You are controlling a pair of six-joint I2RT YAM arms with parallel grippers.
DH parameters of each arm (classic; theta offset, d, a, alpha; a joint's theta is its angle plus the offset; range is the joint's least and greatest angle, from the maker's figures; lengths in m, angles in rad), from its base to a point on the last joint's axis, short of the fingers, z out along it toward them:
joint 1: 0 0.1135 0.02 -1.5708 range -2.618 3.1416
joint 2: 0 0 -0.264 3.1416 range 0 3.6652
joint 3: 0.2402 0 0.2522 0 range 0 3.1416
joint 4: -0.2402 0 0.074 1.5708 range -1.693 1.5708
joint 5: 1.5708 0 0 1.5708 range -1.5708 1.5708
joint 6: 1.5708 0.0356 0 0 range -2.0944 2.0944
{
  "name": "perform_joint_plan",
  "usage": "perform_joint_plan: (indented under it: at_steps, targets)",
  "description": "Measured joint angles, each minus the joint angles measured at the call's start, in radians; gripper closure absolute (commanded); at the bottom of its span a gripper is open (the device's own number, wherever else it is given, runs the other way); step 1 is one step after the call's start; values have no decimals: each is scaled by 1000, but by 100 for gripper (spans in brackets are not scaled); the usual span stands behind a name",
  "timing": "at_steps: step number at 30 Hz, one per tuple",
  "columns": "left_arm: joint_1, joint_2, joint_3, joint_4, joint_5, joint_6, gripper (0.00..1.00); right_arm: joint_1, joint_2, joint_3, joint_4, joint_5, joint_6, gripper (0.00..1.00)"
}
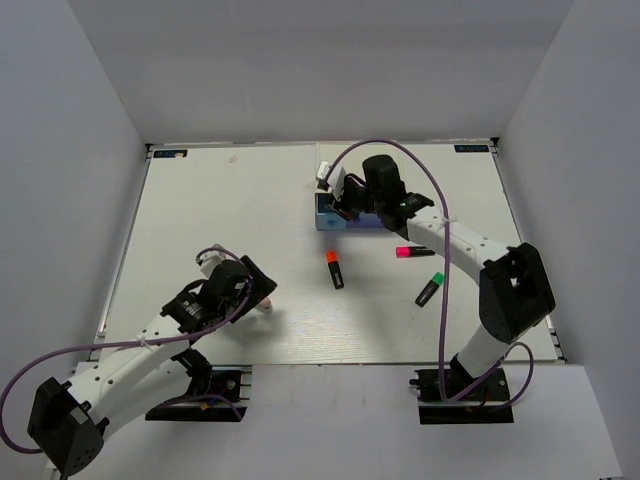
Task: Sort the stationery into containers
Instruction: Place the stationery into the container, then close the drawer
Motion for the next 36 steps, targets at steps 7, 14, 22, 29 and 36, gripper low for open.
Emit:
perform_joint_plan:
  at_steps: [7, 14, 22, 29, 36]
  targets:
    - [0, 38, 0, 5, 2, 8, 2, -8, -26, -8, 2, -68, 2, 99]
    - [0, 43, 0, 11, 5, 11, 2, -18, -52, -7, -77, -225, -72, 100]
    - [0, 46, 0, 15, 8, 11, 2, -18, 2, 55, -237, -275, -164, 100]
    - [0, 61, 0, 20, 9, 12, 2, -18, 47, 60, -239, -169, -130, 100]
    - [0, 82, 0, 24, 9, 19, 2, -15, 89, 75, -190, -43, -72, 100]
